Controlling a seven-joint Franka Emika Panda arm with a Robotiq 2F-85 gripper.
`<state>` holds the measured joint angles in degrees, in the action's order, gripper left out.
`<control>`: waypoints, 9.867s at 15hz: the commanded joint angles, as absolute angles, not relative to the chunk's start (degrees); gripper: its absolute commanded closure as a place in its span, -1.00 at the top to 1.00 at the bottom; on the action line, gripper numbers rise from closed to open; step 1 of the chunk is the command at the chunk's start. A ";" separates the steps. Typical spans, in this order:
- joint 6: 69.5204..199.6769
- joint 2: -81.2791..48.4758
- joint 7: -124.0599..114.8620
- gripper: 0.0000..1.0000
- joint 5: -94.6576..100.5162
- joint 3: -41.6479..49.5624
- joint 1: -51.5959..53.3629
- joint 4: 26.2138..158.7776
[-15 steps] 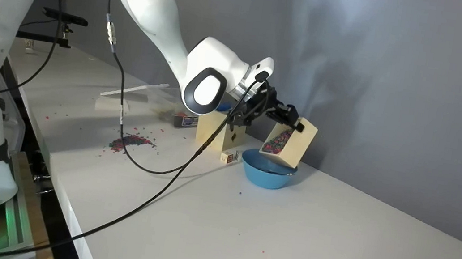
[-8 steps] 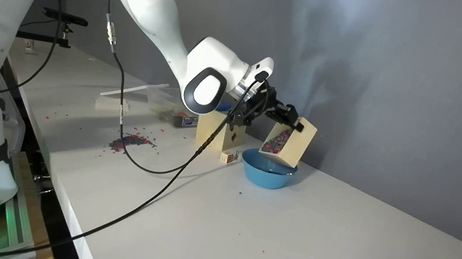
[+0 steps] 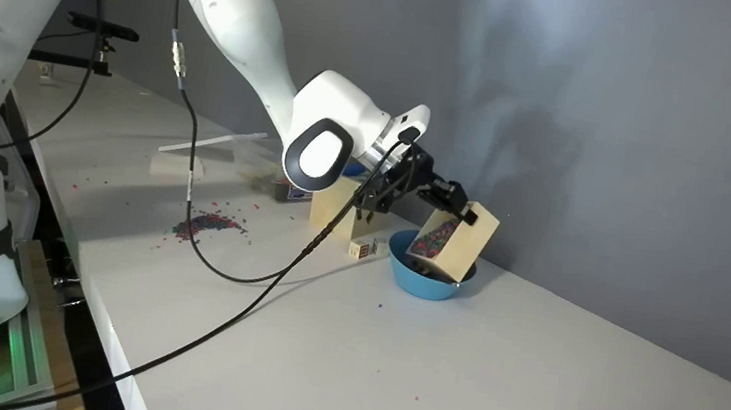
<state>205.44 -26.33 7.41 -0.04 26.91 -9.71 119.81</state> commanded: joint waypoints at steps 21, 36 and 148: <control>217.66 -38.24 19.74 -0.97 -40.13 52.01 20.56 117.92; 208.01 -53.90 23.34 -0.97 -60.41 59.10 24.24 105.82; 210.05 -36.77 61.71 -0.97 -83.81 43.61 2.25 96.48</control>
